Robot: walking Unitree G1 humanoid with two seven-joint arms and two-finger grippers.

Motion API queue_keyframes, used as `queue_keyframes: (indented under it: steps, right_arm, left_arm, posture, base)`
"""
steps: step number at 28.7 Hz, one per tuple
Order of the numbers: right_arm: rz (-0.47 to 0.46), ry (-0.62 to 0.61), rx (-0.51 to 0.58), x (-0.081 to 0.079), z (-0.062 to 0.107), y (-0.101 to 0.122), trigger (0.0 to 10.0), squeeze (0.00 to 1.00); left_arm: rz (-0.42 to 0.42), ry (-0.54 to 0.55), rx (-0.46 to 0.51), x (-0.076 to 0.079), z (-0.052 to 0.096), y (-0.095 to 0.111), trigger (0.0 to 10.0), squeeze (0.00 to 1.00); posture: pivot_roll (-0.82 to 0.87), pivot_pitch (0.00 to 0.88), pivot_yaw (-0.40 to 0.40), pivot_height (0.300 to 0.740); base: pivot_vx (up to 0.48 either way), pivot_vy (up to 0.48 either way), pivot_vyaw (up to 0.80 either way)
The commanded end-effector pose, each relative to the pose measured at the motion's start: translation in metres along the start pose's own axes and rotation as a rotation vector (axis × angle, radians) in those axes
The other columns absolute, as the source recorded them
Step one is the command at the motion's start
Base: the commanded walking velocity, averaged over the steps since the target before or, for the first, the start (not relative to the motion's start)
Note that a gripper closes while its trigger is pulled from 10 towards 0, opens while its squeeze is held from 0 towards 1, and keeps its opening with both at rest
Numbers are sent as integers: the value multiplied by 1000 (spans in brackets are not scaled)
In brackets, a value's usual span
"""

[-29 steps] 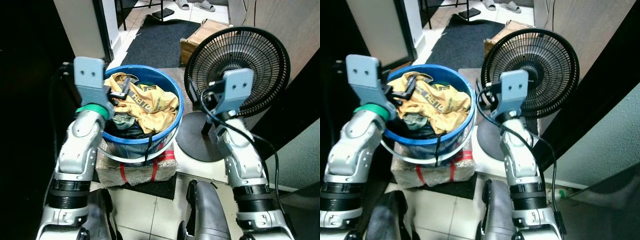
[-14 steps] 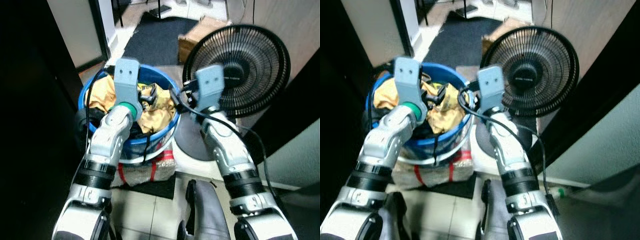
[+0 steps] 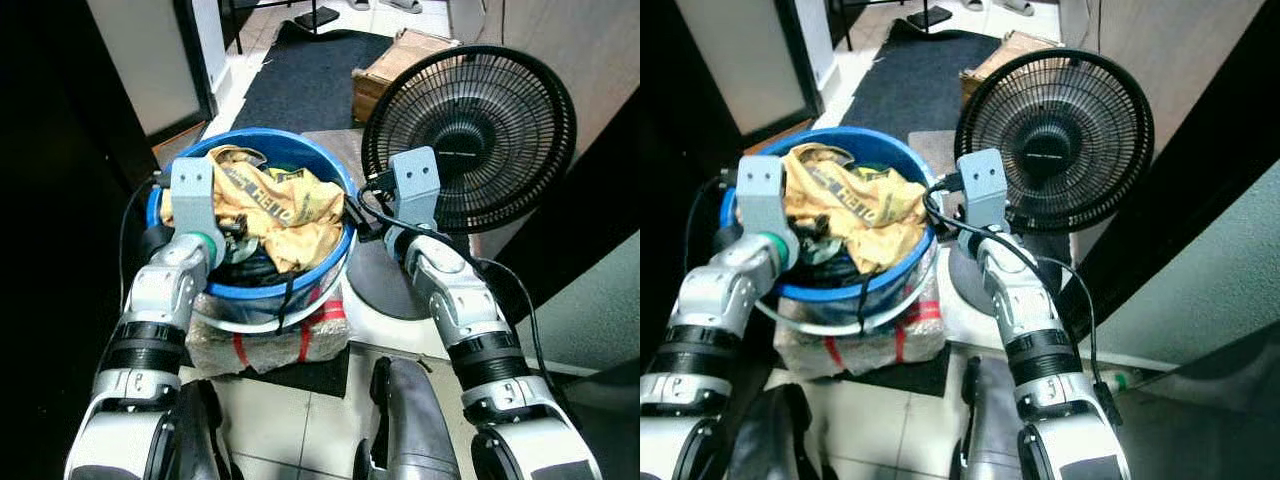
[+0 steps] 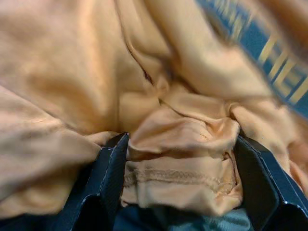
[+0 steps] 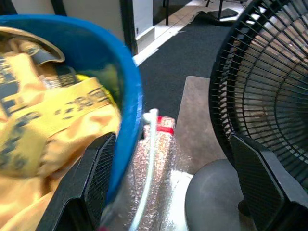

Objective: Clothes washing

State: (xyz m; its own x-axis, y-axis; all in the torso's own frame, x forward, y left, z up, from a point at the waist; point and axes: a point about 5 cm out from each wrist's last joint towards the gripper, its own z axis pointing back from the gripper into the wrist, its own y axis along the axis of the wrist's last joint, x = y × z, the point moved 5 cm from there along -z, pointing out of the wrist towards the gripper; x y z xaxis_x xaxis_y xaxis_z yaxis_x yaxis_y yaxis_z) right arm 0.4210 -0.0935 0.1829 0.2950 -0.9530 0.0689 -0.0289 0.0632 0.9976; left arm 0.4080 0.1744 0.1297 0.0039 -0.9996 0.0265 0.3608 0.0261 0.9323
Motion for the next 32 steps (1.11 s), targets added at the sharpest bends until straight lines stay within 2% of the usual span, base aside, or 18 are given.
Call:
queue_keyframes:
  steps: [1,2,3,5,7,8,14,15,16,17,18,19,20,21,22,25,26,32]
  right_arm:
    - [-10,-13,-39,5,4,-13,10000,0]
    - [-10,-14,-39,5,4,-13,10000,0]
    - [-11,-15,-39,5,4,-13,10000,0]
    - [-11,-17,-39,6,3,-13,10000,0]
    - [-12,-18,-40,6,3,-13,10000,0]
    - [-11,-19,-38,6,3,-13,10000,0]
    - [-9,-22,-32,6,3,-12,10000,0]
    - [-9,-23,-30,6,3,-12,10000,0]
    - [-9,-23,-30,6,3,-12,10000,0]
    - [-10,-24,-29,6,4,-12,10000,0]
    - [-10,-24,-29,6,4,-12,10000,0]
    - [-10,-25,-21,6,5,-12,10000,0]
    - [-10,-25,-21,6,5,-12,10000,0]
    - [-8,-25,-11,6,5,-10,10000,0]
    - [-8,-25,-11,6,5,-10,10000,0]
    - [-8,-19,24,4,6,-4,10000,0]
    - [-12,-12,56,3,6,3,10000,0]
    - [-30,35,193,-7,6,32,10000,0]
  left_arm:
    - [5,27,-99,-15,2,-31,8392,0]
    - [6,27,-102,-15,2,-32,8392,0]
    - [1,27,-103,-16,3,-33,4667,0]
    - [-5,26,-105,-16,3,-34,2863,0]
    - [-6,26,-106,-16,3,-34,2863,0]
    - [-6,27,-92,-15,2,-31,0,0]
    - [-22,32,-34,-13,2,-17,0,0]
    - [-43,28,18,-11,3,-7,0,0]
    - [-43,28,18,-11,3,-7,0,0]
    - [-75,18,80,-7,6,5,0,0]
    - [-75,18,80,-7,6,5,0,0]
    - [-168,-55,258,11,18,35,0,0]
    - [-168,-55,258,11,18,35,0,0]
    - [-189,-101,326,21,25,46,0,0]
    - [-189,-101,326,21,25,46,0,0]
    - [-197,-161,410,36,36,63,0,0]
    - [-191,-173,432,40,39,69,10000,0]
    - [-186,-190,488,57,40,93,10000,0]
  posture:
    - [-1,95,20,475]
    - [-1,95,20,475]
    - [0,95,20,475]
    - [0,94,20,475]
    - [0,94,20,475]
    - [-1,94,20,475]
    - [-4,92,21,475]
    - [-5,92,22,475]
    - [-5,92,22,475]
    - [-6,91,21,475]
    - [-6,91,21,475]
    - [-5,89,20,475]
    - [-5,89,20,475]
    - [-5,89,20,475]
    - [-5,89,20,475]
    - [-4,89,19,475]
    - [-4,89,19,475]
    - [2,78,17,475]
  base:
    - [0,0,0]
    - [0,0,0]
    - [0,0,0]
    - [0,0,0]
    - [0,0,0]
    - [0,0,0]
    - [0,0,0]
    - [0,0,0]
    - [0,0,0]
    - [0,0,0]
    - [0,0,0]
    - [0,0,0]
    - [0,0,0]
    - [0,0,0]
    - [0,0,0]
    - [0,0,0]
    - [0,0,0]
    - [0,0,0]
